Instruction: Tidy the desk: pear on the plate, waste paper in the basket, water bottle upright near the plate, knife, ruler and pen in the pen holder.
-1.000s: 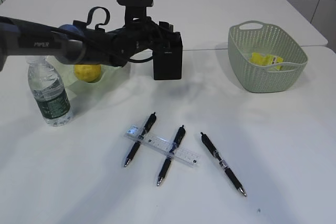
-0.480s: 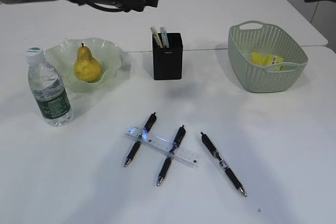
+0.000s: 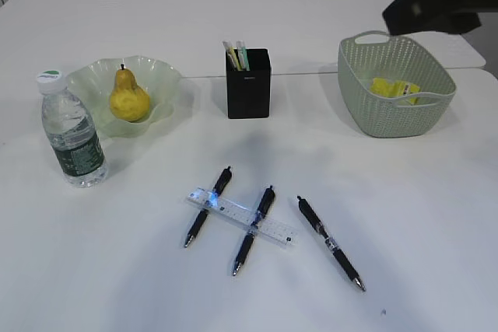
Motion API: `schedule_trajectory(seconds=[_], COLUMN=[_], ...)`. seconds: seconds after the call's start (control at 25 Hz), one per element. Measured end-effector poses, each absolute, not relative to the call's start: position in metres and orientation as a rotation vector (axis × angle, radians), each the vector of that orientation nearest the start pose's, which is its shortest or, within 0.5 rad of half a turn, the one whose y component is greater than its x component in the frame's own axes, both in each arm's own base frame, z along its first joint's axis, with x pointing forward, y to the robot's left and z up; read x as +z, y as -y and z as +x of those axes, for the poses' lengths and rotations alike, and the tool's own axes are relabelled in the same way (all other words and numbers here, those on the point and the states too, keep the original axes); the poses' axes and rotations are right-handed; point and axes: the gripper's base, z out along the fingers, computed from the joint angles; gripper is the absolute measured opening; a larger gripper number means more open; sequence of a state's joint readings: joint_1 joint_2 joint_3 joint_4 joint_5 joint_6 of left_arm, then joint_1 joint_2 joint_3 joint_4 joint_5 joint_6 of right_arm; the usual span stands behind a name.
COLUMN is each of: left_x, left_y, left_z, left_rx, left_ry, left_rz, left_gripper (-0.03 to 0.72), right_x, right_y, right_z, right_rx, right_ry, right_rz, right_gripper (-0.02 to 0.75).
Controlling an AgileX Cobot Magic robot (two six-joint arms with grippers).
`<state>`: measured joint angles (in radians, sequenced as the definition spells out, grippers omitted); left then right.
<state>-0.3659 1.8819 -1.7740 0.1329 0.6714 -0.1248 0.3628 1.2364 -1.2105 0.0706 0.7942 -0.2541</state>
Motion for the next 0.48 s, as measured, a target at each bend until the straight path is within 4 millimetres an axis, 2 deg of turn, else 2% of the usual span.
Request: schedule_trajectory(seconds=[0.2, 0.48], left_x=[0.379, 0.424], left_y=[0.123, 0.093], left_z=[0.382, 0.33], left_rx=[-0.087, -0.051], left_ry=[-2.325, -2.393], left_rz=[0.275, 0.218], left_gripper=[0.344, 0.338], right_x=[0.363, 0.353], right_y=[-0.118, -0.144], right_z=[0.251, 0.294], right_rx=[0.194, 0.217], right_ry=[-2.305, -2.442], right_rz=[-0.767, -0.903], right_gripper=[0.334, 0.334])
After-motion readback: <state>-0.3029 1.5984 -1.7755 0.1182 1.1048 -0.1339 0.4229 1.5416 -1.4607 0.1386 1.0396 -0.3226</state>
